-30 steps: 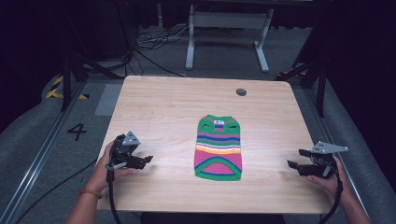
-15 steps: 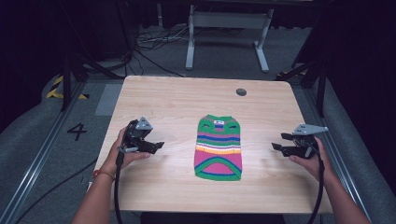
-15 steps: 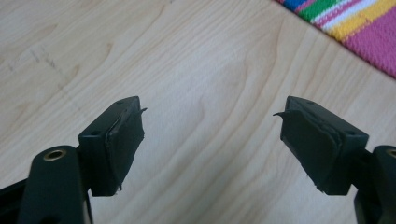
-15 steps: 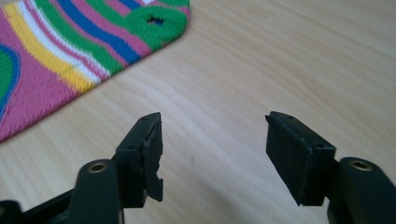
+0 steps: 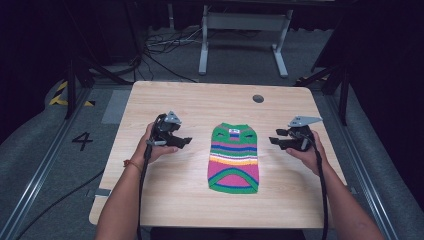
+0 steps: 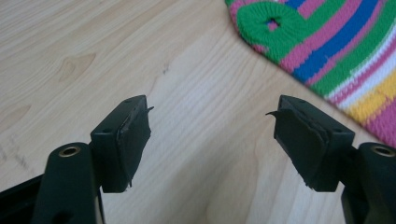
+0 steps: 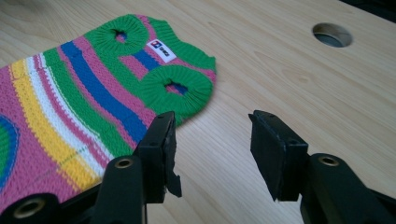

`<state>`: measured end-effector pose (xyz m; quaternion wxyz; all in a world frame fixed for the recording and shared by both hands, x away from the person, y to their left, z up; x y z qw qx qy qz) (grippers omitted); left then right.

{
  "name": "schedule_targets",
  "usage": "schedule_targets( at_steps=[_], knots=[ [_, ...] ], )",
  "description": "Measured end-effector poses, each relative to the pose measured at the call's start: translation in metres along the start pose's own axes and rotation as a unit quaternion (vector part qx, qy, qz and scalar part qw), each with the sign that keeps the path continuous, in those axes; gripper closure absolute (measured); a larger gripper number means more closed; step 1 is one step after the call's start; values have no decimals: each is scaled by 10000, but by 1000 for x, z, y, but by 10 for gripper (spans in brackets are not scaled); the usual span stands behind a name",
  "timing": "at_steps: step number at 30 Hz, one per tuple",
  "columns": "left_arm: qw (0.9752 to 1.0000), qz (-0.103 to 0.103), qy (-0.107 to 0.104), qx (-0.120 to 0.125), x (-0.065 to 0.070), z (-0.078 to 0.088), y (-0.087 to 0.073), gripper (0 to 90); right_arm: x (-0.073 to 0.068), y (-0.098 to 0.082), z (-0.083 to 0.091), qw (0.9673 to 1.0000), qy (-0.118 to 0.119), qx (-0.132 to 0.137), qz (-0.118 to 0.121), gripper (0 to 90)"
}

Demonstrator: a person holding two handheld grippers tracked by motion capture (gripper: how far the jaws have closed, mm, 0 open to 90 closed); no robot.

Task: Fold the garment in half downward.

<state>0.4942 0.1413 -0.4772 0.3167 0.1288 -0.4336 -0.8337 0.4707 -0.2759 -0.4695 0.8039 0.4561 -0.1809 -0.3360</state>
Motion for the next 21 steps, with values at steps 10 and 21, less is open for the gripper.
schedule_targets(
  at_steps=[10, 21],
  knots=[
    [9997, 148, -124, 127, 8, -50, 32, 428, 0, 12, -55, 9997, 99, -201, -112, 594],
    [9990, 394, -219, 61, 11, -91, 50, 500, 7, 21, -83, 9991, -96, -272, -308, 620]
  ],
)
Point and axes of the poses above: each handheld gripper's, and its own axes: z roughly backward along the jaws, y roughly out of its top, x roughly to its right, the point moved 2 cm from there along -z, roughly forward along the jaws, and after that the axes turned 10 degrees about x, right-handed, at the moved point
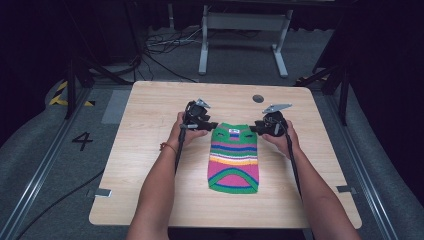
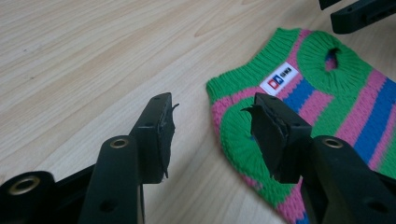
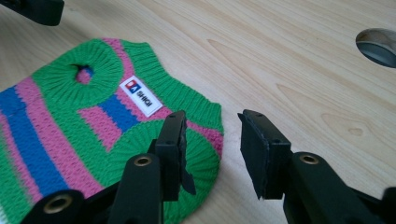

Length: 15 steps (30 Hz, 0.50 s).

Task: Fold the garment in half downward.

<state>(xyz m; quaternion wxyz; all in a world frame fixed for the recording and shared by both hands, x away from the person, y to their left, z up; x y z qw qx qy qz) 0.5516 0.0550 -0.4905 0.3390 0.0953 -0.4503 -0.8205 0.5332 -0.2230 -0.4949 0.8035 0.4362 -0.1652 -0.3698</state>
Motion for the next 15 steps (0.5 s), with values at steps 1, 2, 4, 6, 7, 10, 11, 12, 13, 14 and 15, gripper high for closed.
schedule_targets(
  at_steps=[1, 2, 4, 6, 7, 10, 11, 12, 13, 14, 15],
  knots=[
    [10000, 34, -28, -49, 0, -4, 1, 503, 1, 1, -2, 10000, -16, -2, -1, 623],
    [10000, 34, -28, -49, 0, -4, 1, 504, 1, 1, -2, 10000, -16, -2, -1, 623],
    [10000, 51, 0, -73, -1, -11, 1, 504, 1, 2, -6, 10000, -75, 3, -27, 626],
    [9998, 57, 67, -152, 0, -19, 0, 504, 1, 2, -10, 9999, -51, -14, -124, 630],
    [9998, 57, 67, -152, 0, -19, 0, 503, 1, 2, -10, 9999, -51, -14, -124, 630],
    [9995, 169, 98, -233, -2, -28, -4, 506, -1, -1, -19, 9998, -83, -168, -122, 634],
    [9995, 274, 56, -168, -3, -31, -5, 515, -1, -2, -21, 9997, -84, -169, -148, 630],
    [9993, 325, 44, -159, -2, -32, -6, 528, -2, -2, -22, 9996, -123, -171, -181, 625],
    [9993, 345, 67, -143, -2, -34, -8, 543, -2, -2, -23, 9995, -166, -202, -181, 625],
    [9991, 397, 21, -111, -1, -35, -9, 561, -3, -4, -25, 9993, -165, -220, -234, 625],
    [9991, 414, -7, -80, 0, -36, -9, 561, -3, -4, -25, 9993, -165, -220, -234, 625]
  ],
)
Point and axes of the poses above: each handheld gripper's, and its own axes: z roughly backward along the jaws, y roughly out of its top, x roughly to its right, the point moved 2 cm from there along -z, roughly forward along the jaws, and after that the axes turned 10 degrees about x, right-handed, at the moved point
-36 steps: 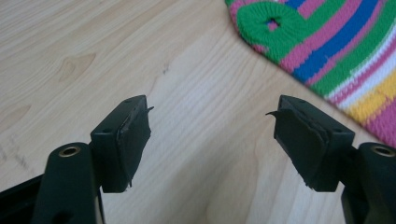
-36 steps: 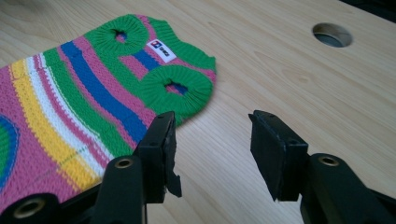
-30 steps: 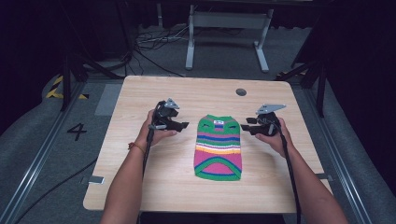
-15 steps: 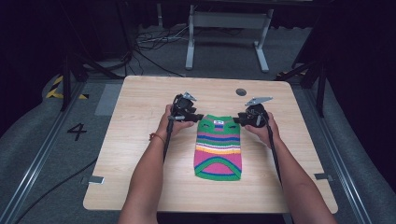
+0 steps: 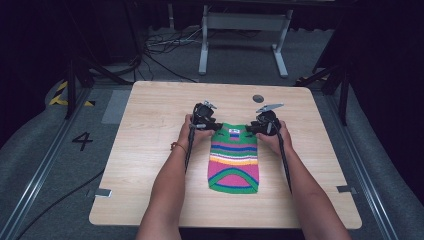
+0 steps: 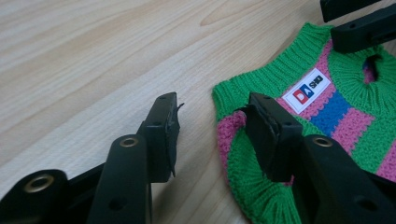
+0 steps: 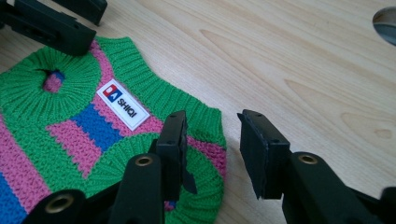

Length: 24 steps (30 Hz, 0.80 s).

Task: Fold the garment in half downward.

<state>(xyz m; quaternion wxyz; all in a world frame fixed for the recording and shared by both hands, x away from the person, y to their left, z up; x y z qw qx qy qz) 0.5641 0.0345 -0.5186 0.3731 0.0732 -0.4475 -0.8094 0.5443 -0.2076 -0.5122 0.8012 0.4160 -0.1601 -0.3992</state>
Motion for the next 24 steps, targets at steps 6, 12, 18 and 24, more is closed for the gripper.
schedule_targets(
  at_steps=[6, 12, 18, 24],
  knots=[
    [9999, -139, -45, -42, 7, 0, -2, 719, 0, -3, -1, 9997, 136, 35, -182, 708],
    [9997, -23, -165, 202, 11, 2, -3, 827, -8, 0, -1, 9999, 127, 2, -13, 842],
    [9992, -289, 3, 266, 16, 12, 4, 832, -11, 6, 4, 9997, 173, 125, 102, 843],
    [9965, -726, 18, 416, 29, 27, 12, 835, -21, 16, 21, 9978, 369, 467, 288, 839]
  ],
)
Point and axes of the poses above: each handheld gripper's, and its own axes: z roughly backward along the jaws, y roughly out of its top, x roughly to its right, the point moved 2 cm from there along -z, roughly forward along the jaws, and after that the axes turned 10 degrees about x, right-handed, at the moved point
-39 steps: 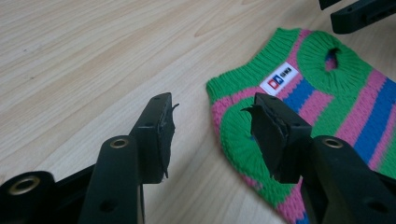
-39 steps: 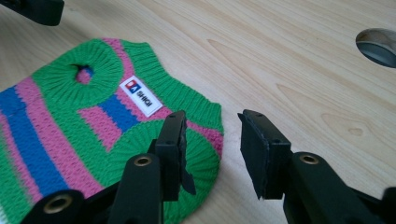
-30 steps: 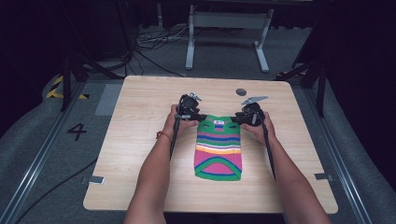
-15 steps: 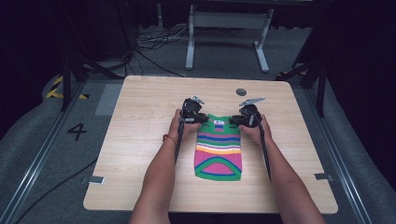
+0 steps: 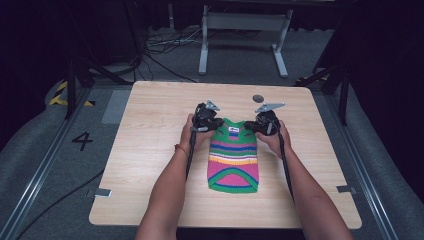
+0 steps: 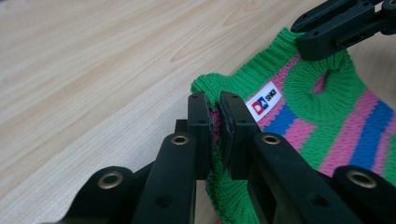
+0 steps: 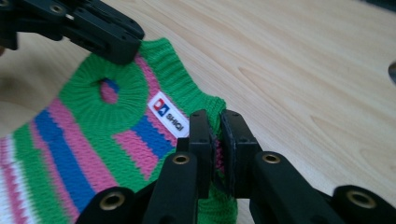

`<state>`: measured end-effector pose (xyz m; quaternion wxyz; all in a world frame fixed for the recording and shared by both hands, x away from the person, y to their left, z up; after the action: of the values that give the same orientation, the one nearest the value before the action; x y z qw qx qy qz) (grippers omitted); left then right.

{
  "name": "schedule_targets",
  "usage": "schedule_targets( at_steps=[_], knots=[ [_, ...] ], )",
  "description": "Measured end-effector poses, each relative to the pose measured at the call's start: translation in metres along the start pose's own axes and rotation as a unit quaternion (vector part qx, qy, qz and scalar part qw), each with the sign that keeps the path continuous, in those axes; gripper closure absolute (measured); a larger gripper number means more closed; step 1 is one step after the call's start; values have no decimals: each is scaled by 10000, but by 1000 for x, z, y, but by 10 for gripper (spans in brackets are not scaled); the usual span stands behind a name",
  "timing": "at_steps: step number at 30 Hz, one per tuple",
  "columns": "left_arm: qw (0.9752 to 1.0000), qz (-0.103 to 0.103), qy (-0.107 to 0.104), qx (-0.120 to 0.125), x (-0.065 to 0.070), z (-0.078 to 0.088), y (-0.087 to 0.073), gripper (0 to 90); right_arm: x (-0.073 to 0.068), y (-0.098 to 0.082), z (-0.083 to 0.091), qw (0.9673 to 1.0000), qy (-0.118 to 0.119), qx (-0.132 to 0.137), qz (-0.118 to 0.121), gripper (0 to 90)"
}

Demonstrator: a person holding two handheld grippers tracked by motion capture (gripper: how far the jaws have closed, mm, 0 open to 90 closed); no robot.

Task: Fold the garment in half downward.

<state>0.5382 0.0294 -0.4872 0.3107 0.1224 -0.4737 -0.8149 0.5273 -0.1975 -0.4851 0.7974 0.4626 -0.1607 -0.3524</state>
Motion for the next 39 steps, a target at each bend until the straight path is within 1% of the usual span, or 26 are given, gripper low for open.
schedule_targets(
  at_steps=[3, 4, 5, 6, 7, 8, 10, 11, 14, 16, 19, 20, 21, 22, 23, 26, 27, 28, 30, 31, 32, 34, 35, 36, 37, 39],
  knots=[
    [9995, -325, 16, -2, 8, 9, 2, 835, -5, 5, 10, 9997, 144, 174, 114, 839],
    [9991, -408, 38, 63, 10, 12, 2, 835, -7, 6, 15, 9993, 196, 248, 179, 839],
    [9980, -589, 34, 213, 15, 19, 1, 835, -10, 7, 20, 9989, 270, 310, 233, 839],
    [9975, -661, 51, 260, 17, 22, 1, 835, -11, 7, 22, 9987, 287, 323, 287, 838],
    [9974, -647, 3, 304, 19, 24, 0, 836, -13, 7, 25, 9984, 315, 337, 325, 839],
    [9974, -647, 3, 304, 19, 24, 0, 836, -13, 7, 25, 9984, 315, 337, 325, 839],
    [9966, -740, -28, 366, 23, 31, -1, 836, -16, 7, 29, 9977, 390, 381, 403, 839],
    [9964, -746, -72, 396, 25, 33, -2, 836, -18, 6, 32, 9973, 422, 431, 426, 839],
    [9954, -857, -169, 393, 31, 39, -5, 836, -24, 3, 37, 9963, 497, 541, 455, 838],
    [9945, -970, -184, 352, 34, 43, -8, 835, -28, 1, 39, 9957, 553, 547, 495, 838],
    [9941, -995, -246, 349, 37, 51, -12, 837, -33, 1, 45, 9949, 612, 538, 599, 837],
    [9934, -1061, -269, 352, 38, 53, -13, 837, -34, 1, 46, 9947, 632, 532, 613, 838],
    [9934, -1061, -269, 352, 38, 53, -13, 838, -34, 1, 46, 9947, 632, 532, 613, 838],
    [9929, -1108, -280, 326, 39, 56, -15, 838, -36, 1, 48, 9943, 659, 545, 644, 838],
    [9927, -1115, -303, 335, 40, 58, -15, 839, -38, 1, 51, 9936, 718, 563, 670, 837],
    [9911, -1246, -306, 359, 45, 65, -17, 842, -43, -2, 57, 9919, 870, 556, 745, 831],
    [9898, -1354, -265, 342, 47, 67, -18, 846, -44, -3, 58, 9914, 894, 539, 783, 831],
    [9893, -1379, -255, 394, 49, 68, -19, 850, -45, -4, 60, 9911, 903, 504, 839, 831],
    [9883, -1434, -271, 438, 53, 72, -19, 852, -47, -6, 63, 9908, 934, 477, 859, 831],
    [9877, -1466, -313, 437, 56, 74, -20, 853, -47, -7, 65, 9905, 941, 486, 882, 831],
    [9865, -1539, -370, 421, 59, 77, -20, 853, -47, -7, 67, 9901, 959, 502, 896, 831],
    [9853, -1609, -418, 396, 64, 81, -21, 853, -49, -8, 72, 9895, 1010, 526, 896, 832],
    [9853, -1609, -418, 396, 64, 81, -21, 853, -50, -8, 75, 9889, 1035, 537, 919, 832],
    [9843, -1653, -465, 403, 69, 85, -23, 853, -52, -9, 78, 9881, 1088, 562, 930, 832],
    [9843, -1653, -465, 403, 69, 85, -23, 853, -52, -9, 78, 9881, 1088, 562, 930, 832],
    [9832, -1706, -509, 395, 73, 89, -26, 853, -56, -10, 83, 9868, 1167, 546, 986, 832]
  ],
)
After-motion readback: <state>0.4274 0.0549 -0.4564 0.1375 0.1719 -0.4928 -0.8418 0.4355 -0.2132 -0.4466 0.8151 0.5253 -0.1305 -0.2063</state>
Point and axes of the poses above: each handheld gripper's, and its own axes: z roughly backward along the jaws, y roughly out of its top, x roughly to its right, the point moved 2 cm from there along -z, roughly forward along the jaws, and after that the axes turned 10 degrees about x, right-handed, at the moved point
